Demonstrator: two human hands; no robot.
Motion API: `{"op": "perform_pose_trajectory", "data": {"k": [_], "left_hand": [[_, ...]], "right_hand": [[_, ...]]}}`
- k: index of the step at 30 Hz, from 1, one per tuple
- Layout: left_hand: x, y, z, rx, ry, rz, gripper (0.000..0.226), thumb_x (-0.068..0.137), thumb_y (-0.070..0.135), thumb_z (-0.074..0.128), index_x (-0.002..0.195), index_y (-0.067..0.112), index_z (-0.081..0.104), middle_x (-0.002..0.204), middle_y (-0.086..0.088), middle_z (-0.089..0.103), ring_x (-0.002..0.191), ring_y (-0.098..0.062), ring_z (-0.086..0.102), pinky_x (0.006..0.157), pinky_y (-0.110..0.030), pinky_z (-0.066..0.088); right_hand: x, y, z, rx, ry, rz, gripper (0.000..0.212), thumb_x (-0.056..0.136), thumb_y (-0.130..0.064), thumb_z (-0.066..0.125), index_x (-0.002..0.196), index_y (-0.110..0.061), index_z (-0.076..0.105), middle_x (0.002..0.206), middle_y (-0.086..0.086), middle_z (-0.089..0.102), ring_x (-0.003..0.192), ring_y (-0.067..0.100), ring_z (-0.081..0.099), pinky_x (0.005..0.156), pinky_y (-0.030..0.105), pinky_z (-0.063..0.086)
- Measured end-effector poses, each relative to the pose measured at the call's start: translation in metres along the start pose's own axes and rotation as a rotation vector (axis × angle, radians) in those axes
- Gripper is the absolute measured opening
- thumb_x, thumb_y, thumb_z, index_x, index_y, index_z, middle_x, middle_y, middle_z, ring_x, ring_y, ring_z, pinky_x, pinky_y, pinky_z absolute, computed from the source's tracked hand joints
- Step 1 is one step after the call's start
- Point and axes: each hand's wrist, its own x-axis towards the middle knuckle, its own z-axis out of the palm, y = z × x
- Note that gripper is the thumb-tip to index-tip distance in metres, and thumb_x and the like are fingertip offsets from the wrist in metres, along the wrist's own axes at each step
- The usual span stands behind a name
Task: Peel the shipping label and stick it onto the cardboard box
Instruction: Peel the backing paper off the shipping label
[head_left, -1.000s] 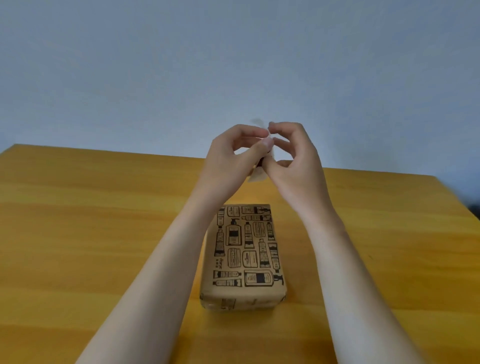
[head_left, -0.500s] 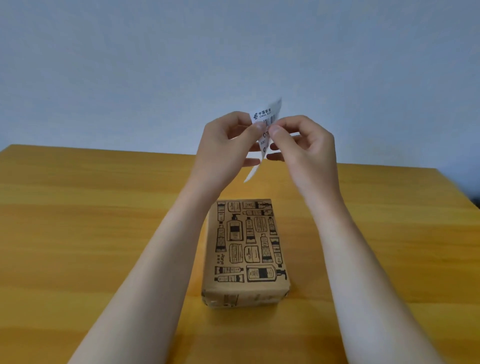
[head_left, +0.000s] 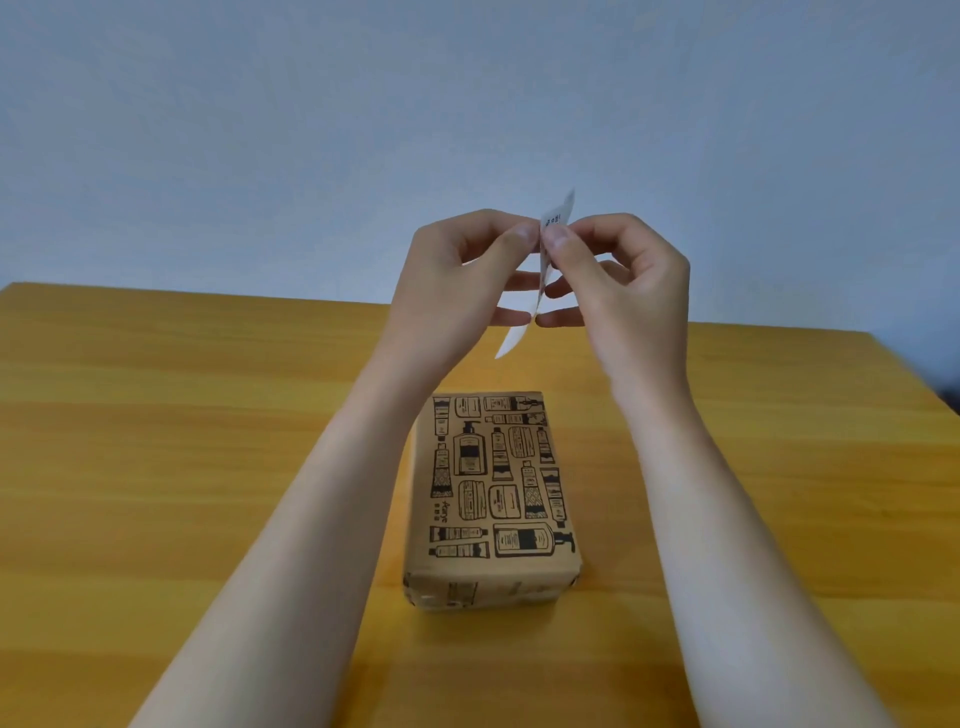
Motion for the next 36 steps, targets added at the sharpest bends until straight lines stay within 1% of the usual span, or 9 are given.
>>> {"op": "perform_pose_trajectory", "data": {"k": [4, 8, 11, 13, 18, 23, 28, 32, 36], "left_hand": [[0.0017, -0.0008, -0.0012, -0.017, -0.001, -0.012, 0.029, 0.108, 0.021, 0.056, 0.102, 0.005, 0.079, 0.106, -0.004, 0.083, 0.092, -0.018, 0.083, 0.073, -0.042, 0.069], [0.0011, -0.0010, -0.0007, -0.028, -0.008, -0.012, 0.032, 0.110, 0.026, 0.055, 0.104, 0.007, 0.080, 0.108, -0.004, 0.083, 0.093, -0.019, 0.083, 0.071, -0.039, 0.069], [0.0008, -0.0007, -0.0009, -0.021, -0.003, -0.003, 0.027, 0.108, 0.024, 0.057, 0.101, 0.009, 0.079, 0.107, -0.003, 0.083, 0.094, -0.018, 0.083, 0.071, -0.040, 0.069], [-0.0002, -0.0001, -0.0003, -0.019, -0.001, 0.009, 0.023, 0.107, 0.021, 0.059, 0.104, 0.009, 0.078, 0.107, -0.003, 0.083, 0.093, -0.015, 0.083, 0.072, -0.040, 0.069], [-0.0025, 0.0009, 0.0005, -0.011, 0.008, 0.044, 0.014, 0.103, 0.019, 0.067, 0.102, 0.013, 0.079, 0.102, -0.003, 0.083, 0.092, -0.012, 0.083, 0.071, -0.038, 0.069], [-0.0021, 0.0007, -0.0002, -0.009, 0.008, 0.058, 0.011, 0.101, 0.018, 0.069, 0.094, 0.017, 0.078, 0.099, -0.002, 0.083, 0.093, -0.014, 0.083, 0.068, -0.035, 0.068], [-0.0020, 0.0014, 0.0013, -0.047, 0.038, 0.114, 0.006, 0.096, 0.012, 0.075, 0.092, 0.015, 0.078, 0.096, -0.006, 0.082, 0.091, -0.020, 0.083, 0.072, -0.041, 0.069], [-0.0021, 0.0018, 0.0008, -0.055, 0.039, 0.119, 0.010, 0.097, 0.008, 0.071, 0.093, 0.013, 0.080, 0.090, -0.003, 0.082, 0.089, -0.018, 0.083, 0.071, -0.039, 0.069], [-0.0018, 0.0026, 0.0010, -0.069, 0.039, 0.092, 0.013, 0.099, 0.010, 0.069, 0.093, 0.013, 0.081, 0.087, -0.001, 0.082, 0.089, -0.018, 0.083, 0.068, -0.032, 0.066]], "right_hand": [[-0.0009, -0.0023, 0.0008, -0.004, -0.015, -0.023, 0.009, 0.092, -0.024, 0.078, 0.088, -0.020, 0.071, 0.083, -0.002, 0.072, 0.068, 0.015, 0.071, 0.052, 0.037, 0.062], [-0.0015, -0.0031, -0.0006, 0.008, -0.024, -0.034, 0.011, 0.091, -0.024, 0.080, 0.089, -0.019, 0.071, 0.085, -0.003, 0.072, 0.069, 0.016, 0.072, 0.052, 0.037, 0.061], [-0.0019, -0.0054, -0.0005, -0.001, -0.015, -0.074, 0.010, 0.089, -0.025, 0.082, 0.087, -0.023, 0.072, 0.085, -0.001, 0.073, 0.072, 0.022, 0.074, 0.051, 0.038, 0.062], [-0.0020, -0.0059, -0.0008, 0.007, -0.006, -0.091, 0.007, 0.090, -0.023, 0.081, 0.087, -0.022, 0.074, 0.083, 0.000, 0.074, 0.070, 0.024, 0.074, 0.051, 0.038, 0.062], [-0.0028, -0.0073, -0.0018, 0.044, -0.010, -0.088, 0.007, 0.092, -0.019, 0.078, 0.086, -0.017, 0.075, 0.080, 0.001, 0.073, 0.066, 0.019, 0.074, 0.050, 0.035, 0.061], [-0.0017, -0.0085, -0.0027, 0.065, 0.006, -0.051, 0.007, 0.093, -0.015, 0.076, 0.087, -0.012, 0.076, 0.070, -0.006, 0.074, 0.063, 0.014, 0.074, 0.049, 0.035, 0.060], [-0.0020, -0.0091, -0.0036, 0.082, -0.009, -0.035, 0.009, 0.092, -0.018, 0.078, 0.085, -0.012, 0.077, 0.072, -0.002, 0.074, 0.062, 0.018, 0.074, 0.049, 0.035, 0.060], [-0.0006, -0.0074, -0.0041, 0.102, -0.013, -0.048, 0.012, 0.096, -0.016, 0.074, 0.088, -0.008, 0.078, 0.068, -0.001, 0.073, 0.058, 0.020, 0.071, 0.049, 0.035, 0.060], [0.0005, -0.0063, -0.0035, 0.125, -0.014, -0.038, 0.011, 0.096, -0.015, 0.074, 0.089, -0.007, 0.078, 0.072, 0.003, 0.074, 0.058, 0.023, 0.071, 0.048, 0.035, 0.059]]}}
